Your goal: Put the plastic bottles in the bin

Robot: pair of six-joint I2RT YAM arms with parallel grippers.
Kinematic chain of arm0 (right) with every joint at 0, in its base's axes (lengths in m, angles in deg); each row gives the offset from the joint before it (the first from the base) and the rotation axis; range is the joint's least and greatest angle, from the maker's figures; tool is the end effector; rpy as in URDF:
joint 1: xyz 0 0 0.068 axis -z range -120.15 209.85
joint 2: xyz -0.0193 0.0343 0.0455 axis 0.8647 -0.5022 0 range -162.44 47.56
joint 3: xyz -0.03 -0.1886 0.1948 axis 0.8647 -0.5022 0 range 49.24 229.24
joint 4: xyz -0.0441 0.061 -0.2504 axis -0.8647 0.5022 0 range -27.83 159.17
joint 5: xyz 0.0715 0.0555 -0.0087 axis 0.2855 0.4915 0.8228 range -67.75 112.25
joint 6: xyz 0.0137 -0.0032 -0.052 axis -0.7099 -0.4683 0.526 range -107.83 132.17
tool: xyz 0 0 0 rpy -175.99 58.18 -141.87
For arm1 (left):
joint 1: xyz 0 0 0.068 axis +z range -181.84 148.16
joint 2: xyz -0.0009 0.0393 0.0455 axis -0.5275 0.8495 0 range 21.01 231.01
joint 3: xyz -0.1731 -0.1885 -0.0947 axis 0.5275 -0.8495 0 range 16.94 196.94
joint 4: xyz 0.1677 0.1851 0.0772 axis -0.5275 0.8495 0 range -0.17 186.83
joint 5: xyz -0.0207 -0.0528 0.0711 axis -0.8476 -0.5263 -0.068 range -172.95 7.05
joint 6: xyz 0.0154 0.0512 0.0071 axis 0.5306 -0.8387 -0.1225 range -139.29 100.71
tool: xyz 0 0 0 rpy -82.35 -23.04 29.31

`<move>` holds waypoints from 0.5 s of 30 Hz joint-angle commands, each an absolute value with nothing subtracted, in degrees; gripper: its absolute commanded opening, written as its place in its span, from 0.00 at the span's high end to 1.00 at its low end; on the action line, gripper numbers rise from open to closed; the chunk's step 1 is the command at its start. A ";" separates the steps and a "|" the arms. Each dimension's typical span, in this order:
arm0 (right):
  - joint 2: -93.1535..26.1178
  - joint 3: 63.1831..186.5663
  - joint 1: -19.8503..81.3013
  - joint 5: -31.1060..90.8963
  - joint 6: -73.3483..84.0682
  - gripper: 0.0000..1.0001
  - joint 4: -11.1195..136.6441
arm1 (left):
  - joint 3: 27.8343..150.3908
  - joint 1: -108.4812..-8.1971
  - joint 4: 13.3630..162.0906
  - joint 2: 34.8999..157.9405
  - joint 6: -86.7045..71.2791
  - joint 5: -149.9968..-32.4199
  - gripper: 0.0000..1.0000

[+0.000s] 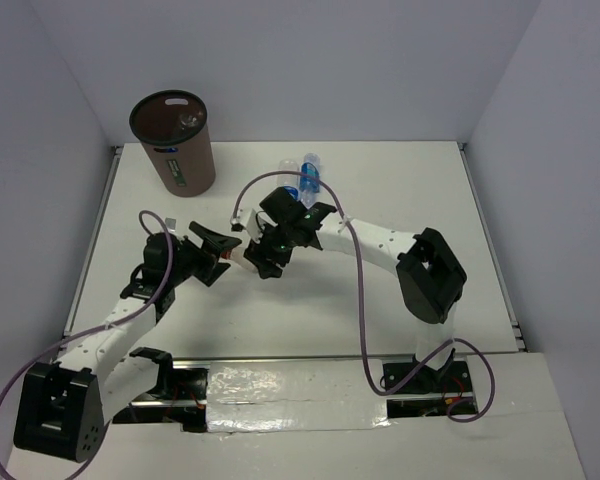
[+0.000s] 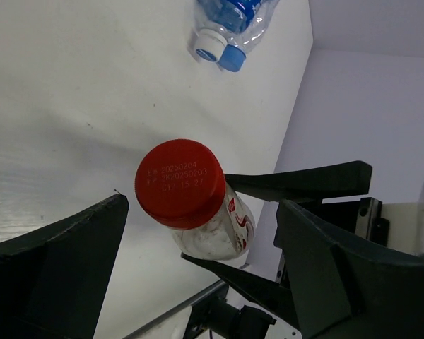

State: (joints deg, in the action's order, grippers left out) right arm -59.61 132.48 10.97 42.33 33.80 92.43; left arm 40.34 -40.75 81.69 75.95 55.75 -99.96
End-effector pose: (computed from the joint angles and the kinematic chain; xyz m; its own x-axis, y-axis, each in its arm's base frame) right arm 0.2598 0.3162 0.2342 -0.1863 -0.7398 -0.6465 -0.9771 0.2083 0.0432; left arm 0.2035 -0.0426 0.2097 -0.5007 -0.8566 -0.1245 -0.2724 0.2925 -0.9167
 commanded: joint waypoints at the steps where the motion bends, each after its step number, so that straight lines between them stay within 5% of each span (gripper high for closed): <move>1: -57.73 136.60 10.46 44.14 29.93 0.74 93.02 | 43.13 -43.61 75.51 77.61 57.52 -97.37 0.01; 5: -56.85 137.39 10.37 45.72 28.00 0.73 92.40 | 44.63 -45.46 75.33 79.63 57.35 -95.87 0.02; 8: -56.24 137.57 10.46 46.25 27.38 0.67 91.79 | 44.98 -45.99 73.84 80.86 57.96 -95.78 0.14; 11: -55.97 137.66 10.55 46.42 27.55 0.49 91.87 | 45.51 -46.08 72.61 81.48 58.05 -95.69 0.33; 15: -54.40 136.87 10.46 46.60 27.73 0.38 91.26 | 47.35 -46.08 73.39 81.75 55.69 -94.90 0.61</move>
